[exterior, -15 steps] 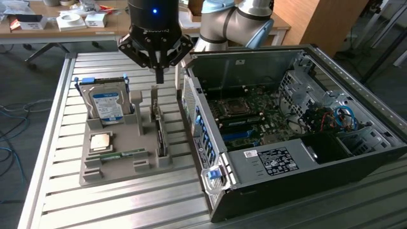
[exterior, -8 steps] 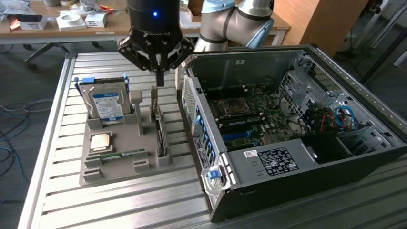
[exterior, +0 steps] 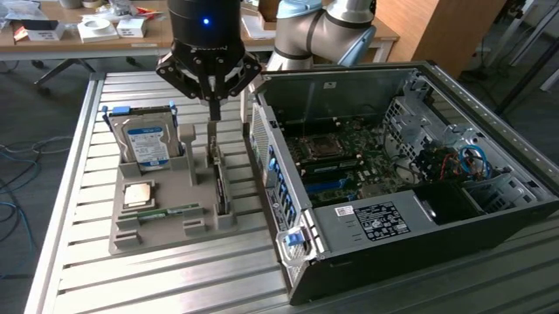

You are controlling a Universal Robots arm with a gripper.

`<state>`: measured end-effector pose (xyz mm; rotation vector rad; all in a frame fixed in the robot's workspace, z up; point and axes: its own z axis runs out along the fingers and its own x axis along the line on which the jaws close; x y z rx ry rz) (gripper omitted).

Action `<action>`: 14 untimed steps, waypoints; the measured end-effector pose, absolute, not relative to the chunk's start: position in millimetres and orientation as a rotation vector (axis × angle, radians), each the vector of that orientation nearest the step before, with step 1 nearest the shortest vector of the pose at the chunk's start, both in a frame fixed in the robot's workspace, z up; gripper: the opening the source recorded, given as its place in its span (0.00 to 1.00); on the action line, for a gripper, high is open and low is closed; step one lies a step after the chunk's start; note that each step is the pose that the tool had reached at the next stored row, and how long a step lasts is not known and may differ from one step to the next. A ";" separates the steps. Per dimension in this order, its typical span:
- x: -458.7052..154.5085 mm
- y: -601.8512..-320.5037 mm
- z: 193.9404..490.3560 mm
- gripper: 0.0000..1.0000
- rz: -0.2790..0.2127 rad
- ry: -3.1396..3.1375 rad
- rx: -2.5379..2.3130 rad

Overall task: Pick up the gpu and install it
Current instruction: 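Reach for the gpu, then pick up the gpu and move the gpu toward the slot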

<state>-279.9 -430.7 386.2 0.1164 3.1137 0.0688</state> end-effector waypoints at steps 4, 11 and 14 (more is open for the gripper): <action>-281.6 -430.7 385.9 0.11 0.069 3.114 0.117; -281.6 -430.7 385.9 0.11 0.069 3.114 0.117; -281.6 -430.8 386.0 0.11 0.069 3.114 0.117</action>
